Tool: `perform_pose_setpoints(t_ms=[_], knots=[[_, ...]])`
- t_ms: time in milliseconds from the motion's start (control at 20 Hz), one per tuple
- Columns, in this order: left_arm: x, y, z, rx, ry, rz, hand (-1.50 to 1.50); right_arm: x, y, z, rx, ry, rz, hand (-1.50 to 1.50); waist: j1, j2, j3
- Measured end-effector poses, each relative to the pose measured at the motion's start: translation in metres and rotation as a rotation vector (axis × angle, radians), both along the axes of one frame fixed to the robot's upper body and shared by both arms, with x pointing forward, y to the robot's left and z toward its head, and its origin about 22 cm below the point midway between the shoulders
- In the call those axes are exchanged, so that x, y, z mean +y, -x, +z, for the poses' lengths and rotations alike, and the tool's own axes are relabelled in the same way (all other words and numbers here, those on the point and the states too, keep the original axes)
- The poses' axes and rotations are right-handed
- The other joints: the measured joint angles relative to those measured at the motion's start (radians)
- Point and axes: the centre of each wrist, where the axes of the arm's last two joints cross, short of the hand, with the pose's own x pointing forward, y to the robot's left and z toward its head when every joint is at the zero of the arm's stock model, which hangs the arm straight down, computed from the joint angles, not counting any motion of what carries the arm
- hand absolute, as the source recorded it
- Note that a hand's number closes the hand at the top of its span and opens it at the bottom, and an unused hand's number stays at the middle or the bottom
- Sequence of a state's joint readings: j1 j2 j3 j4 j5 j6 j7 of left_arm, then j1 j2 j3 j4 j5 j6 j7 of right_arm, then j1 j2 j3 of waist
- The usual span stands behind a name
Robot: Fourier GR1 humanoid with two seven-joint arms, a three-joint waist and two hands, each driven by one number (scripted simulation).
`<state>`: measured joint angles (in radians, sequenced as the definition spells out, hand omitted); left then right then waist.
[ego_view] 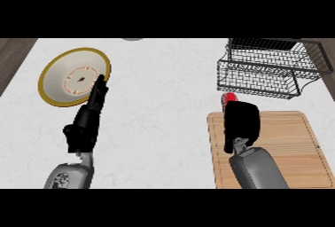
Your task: Pick the bell pepper from the cutting board and place it in the tiered basket
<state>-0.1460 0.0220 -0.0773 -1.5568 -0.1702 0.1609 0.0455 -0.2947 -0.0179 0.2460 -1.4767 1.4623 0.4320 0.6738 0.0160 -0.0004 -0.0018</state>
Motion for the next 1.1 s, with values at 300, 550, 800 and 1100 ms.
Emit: perform_pose_setpoints(t_ms=[300, 550, 800, 1100], knots=[[0.003, 0.0, -0.001, 0.0, -0.005, 0.017, 0.0, 0.028, 0.0, 0.083, -0.193, -0.017, -0.053, 1.5, -0.011, -0.004, 0.001], [0.006, 0.001, -0.001, 0.0, -0.01, 0.019, 0.0, 0.029, 0.01, 0.146, -0.327, -0.071, -0.037, 1.5, -0.014, -0.004, 0.001], [0.009, 0.001, -0.005, 0.003, -0.007, 0.017, 0.0, 0.021, 0.011, 0.2, -0.396, -0.113, -0.037, 1.5, -0.015, -0.004, 0.001], [0.004, -0.002, 0.0, 0.0, -0.005, 0.006, 0.0, 0.006, -0.005, 0.24, -0.451, -0.261, -0.091, 1.5, -0.005, -0.001, 0.001]])
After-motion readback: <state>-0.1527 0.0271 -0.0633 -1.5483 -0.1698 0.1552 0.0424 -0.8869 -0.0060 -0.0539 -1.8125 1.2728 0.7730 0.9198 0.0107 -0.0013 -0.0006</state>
